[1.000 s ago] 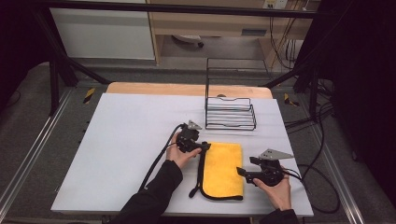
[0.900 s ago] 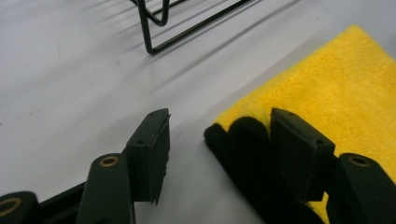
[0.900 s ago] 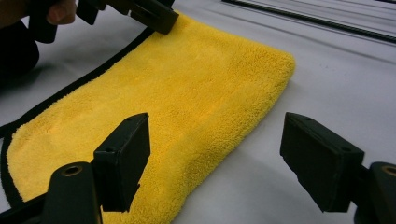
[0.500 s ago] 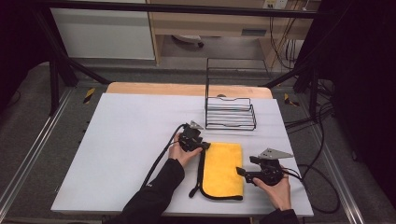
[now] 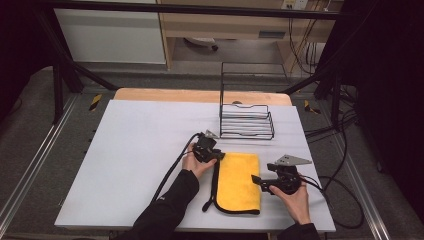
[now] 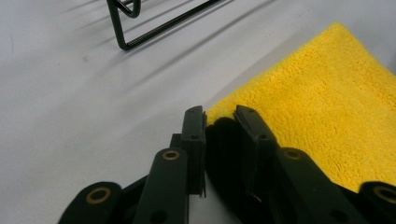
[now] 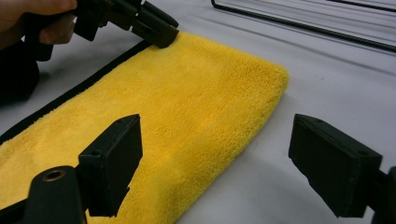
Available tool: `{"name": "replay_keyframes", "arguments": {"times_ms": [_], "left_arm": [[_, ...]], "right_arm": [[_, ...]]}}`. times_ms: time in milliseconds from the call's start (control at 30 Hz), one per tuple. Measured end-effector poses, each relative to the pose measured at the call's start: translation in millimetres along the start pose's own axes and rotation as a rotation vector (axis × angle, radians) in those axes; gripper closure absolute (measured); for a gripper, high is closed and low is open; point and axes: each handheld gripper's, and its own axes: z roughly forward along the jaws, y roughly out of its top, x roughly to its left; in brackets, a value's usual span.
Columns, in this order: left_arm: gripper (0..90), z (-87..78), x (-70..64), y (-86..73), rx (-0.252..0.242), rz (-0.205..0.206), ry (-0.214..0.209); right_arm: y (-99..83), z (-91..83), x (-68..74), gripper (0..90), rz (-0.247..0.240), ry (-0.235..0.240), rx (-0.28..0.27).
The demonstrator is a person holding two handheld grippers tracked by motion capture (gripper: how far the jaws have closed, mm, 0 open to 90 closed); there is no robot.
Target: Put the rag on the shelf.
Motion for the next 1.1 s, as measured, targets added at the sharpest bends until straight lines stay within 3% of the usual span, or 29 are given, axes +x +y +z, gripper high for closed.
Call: {"name": "replay_keyframes", "arguments": {"times_ms": [333,533,733,900,1100], "left_arm": [[75.3,1.4,-2.4,-0.8,0.000,0.021,0.011],[75.0,1.8,-2.8,-1.8,-0.008,0.035,0.012],[74.9,1.8,-2.3,-1.8,-0.007,0.038,0.008],[74.7,1.6,-2.6,-1.9,-0.007,0.053,0.012],[74.8,1.5,-1.4,-1.4,-0.005,0.043,0.002]], "right_arm": [[19.9,26.1,-17.8,18.0,0.019,-0.048,0.008],[28.2,41.0,-30.4,34.5,0.035,-0.067,0.006],[27.7,48.4,-36.0,50.9,0.061,-0.077,0.063],[23.5,50.7,-38.4,59.8,0.094,-0.049,0.093],[21.6,52.1,-34.3,69.4,0.113,-0.037,0.094]]}}
